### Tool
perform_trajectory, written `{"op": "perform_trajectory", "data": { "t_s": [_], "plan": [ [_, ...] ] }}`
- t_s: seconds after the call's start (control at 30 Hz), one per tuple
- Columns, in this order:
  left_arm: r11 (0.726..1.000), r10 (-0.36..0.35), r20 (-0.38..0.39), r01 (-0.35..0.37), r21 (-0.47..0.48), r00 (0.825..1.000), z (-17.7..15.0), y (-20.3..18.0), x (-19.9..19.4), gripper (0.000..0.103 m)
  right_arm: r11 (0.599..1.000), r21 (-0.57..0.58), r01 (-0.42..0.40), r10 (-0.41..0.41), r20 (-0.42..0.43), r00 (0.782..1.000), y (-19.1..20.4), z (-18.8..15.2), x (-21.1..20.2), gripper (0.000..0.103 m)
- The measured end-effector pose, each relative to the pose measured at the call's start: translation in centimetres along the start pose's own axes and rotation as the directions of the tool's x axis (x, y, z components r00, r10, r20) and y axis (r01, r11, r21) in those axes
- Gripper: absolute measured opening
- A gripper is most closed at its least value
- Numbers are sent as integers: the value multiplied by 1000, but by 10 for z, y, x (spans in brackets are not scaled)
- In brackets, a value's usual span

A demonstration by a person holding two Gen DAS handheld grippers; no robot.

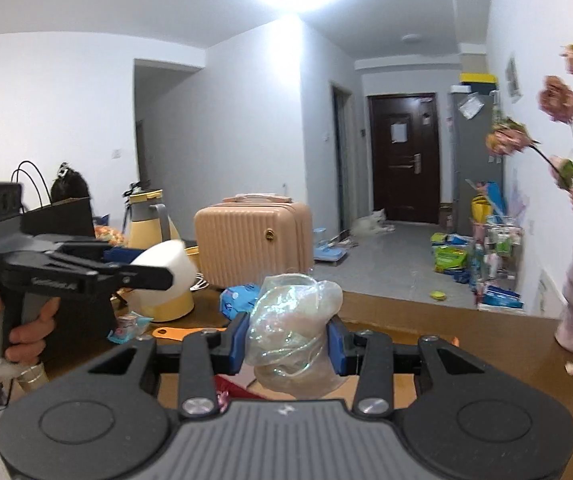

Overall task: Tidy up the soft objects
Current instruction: 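Carry the sponge and bag over the box and release both inside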

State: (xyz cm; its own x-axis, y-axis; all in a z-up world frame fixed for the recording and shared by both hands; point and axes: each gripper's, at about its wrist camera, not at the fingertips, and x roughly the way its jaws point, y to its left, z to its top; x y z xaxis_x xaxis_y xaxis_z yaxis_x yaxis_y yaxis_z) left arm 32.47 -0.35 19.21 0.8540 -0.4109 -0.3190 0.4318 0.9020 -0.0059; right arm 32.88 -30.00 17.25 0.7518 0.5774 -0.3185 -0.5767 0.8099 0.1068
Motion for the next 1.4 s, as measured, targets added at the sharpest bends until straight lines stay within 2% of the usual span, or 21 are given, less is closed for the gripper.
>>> {"op": "perform_trajectory", "data": {
  "t_s": [0.13, 0.23, 0.3, 0.4, 0.5, 0.6, 0.77, 0.9, 1.1, 1.17, 1.23, 1.3, 1.37, 1.4],
  "plan": [
    [1000, 0, -35, -1, -28, 999, 34, 26, 38, 58, 999, 13, -39, 40, -54, 998, -30, 43, 36, 39],
    [996, -22, -113, 13, -84, 993, 59, 46, 75, 58, 998, 45, -52, 57, -106, 993, -53, 72, 69, 39],
    [996, 6, -160, -20, -84, 987, 71, 55, 101, 58, 997, 68, -47, 57, -152, 987, -71, 89, 97, 39],
    [995, 29, -220, -49, -86, 975, 78, 66, 139, 58, 998, 60, -12, 24, -203, 979, -92, 105, 138, 39],
    [991, 14, -294, -52, -123, 956, 73, 75, 180, 58, 996, 85, 8, 15, -267, 964, -113, 110, 179, 39],
    [987, -6, -370, -54, -152, 929, 57, 80, 222, 58, 993, 116, 32, 10, -346, 938, -130, 98, 223, 39],
    [972, -56, -460, -57, -228, 886, 18, 87, 281, 58, 987, 141, 71, 3, -469, 883, -143, 50, 288, 40],
    [948, -89, -500, -81, -308, 862, -19, 94, 313, 58, 962, 256, 98, 43, -494, 868, -158, 2, 320, 40],
    [934, -63, -512, -130, -332, 857, -58, 96, 339, 62, 947, 276, 162, 12, -537, 843, -166, -45, 345, 42],
    [922, -57, -514, -152, -356, 856, -69, 100, 341, 69, 934, 308, 179, 14, -534, 845, -172, -53, 348, 43],
    [916, -54, -507, -160, -369, 860, -74, 102, 343, 72, 915, 349, 203, 11, -524, 851, -178, -58, 350, 46],
    [919, -69, -502, -142, -368, 862, -74, 102, 341, 78, 892, 392, 227, 14, -525, 851, -188, -61, 351, 58],
    [926, -68, -494, -129, -353, 867, -71, 100, 337, 85, 868, 435, 238, 26, -520, 854, -194, -63, 347, 64],
    [933, -59, -491, -127, -336, 869, -70, 98, 334, 85, 862, 448, 236, 30, -511, 859, -196, -62, 344, 64]
  ]
}}
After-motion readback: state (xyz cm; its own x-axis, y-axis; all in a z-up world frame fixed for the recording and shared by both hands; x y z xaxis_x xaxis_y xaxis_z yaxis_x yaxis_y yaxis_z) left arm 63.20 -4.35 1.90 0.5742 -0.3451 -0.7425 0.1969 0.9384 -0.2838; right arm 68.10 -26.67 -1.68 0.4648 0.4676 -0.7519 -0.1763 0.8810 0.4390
